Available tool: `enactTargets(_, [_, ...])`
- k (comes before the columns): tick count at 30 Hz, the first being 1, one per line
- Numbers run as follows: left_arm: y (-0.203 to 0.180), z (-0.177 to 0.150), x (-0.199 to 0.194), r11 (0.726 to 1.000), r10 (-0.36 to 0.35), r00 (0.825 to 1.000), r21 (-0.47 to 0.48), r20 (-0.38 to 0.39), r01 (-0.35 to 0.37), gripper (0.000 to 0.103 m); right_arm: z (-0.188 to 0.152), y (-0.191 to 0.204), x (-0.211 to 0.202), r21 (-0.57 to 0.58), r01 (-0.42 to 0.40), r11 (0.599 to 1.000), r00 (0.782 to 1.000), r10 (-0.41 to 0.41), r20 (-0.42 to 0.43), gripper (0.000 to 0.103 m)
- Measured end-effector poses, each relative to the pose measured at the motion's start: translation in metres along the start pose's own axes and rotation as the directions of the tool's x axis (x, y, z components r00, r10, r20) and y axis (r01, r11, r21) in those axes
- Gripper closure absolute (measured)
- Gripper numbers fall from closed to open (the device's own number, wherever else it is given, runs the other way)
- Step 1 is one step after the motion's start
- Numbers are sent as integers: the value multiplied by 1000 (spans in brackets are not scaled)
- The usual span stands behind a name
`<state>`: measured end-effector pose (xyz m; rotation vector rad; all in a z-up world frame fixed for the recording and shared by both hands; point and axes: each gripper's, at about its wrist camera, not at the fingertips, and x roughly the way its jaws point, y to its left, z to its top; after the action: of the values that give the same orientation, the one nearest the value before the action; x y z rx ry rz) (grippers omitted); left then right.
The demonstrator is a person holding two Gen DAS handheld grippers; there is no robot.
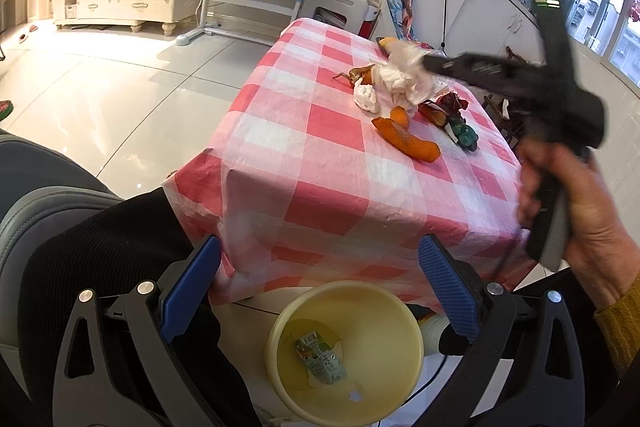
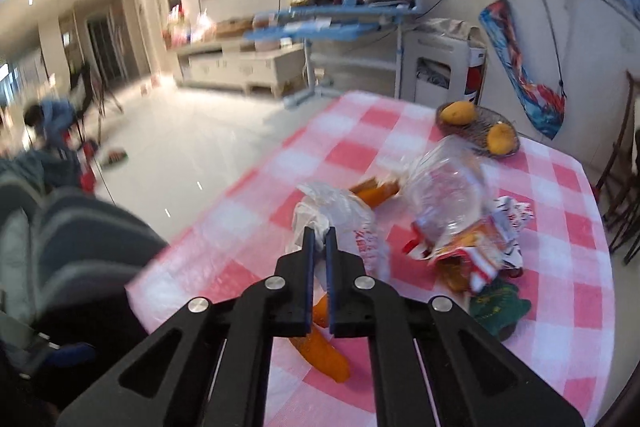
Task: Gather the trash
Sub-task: 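Grasp the white plastic bag with red print using the right tool, then grasp the long orange peel with the left tool while the right holds the bag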
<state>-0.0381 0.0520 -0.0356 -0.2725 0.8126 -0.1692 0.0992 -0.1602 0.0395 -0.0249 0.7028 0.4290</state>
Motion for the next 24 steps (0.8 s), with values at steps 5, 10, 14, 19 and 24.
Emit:
enactTargets(5, [2,6,2,999,-28,1000,-22,-5,28,8,-8,-21,-40,110,-76,991,996,71,53,97])
enactTargets(10, [-6,21,13,998,-62,998,-24,-22,62,8,-34,-42,-66,207,-107,973,993,96,61,97])
enactTargets(14, [-35,43,30,994,-98,995,45,-32,99,10,-58,-64,-74,308,-123,943,992,111,56,97])
enactTargets(19, [-60,66,68,985,-173,975,-4,-143,174,30,-77,-90,-76,424,-159,892,987,136,86,97])
enactTargets(24, [-70,79,110,989,-99,974,-129,-202,74,35,-83,-101,-81,464,-206,861,978,170,120,97])
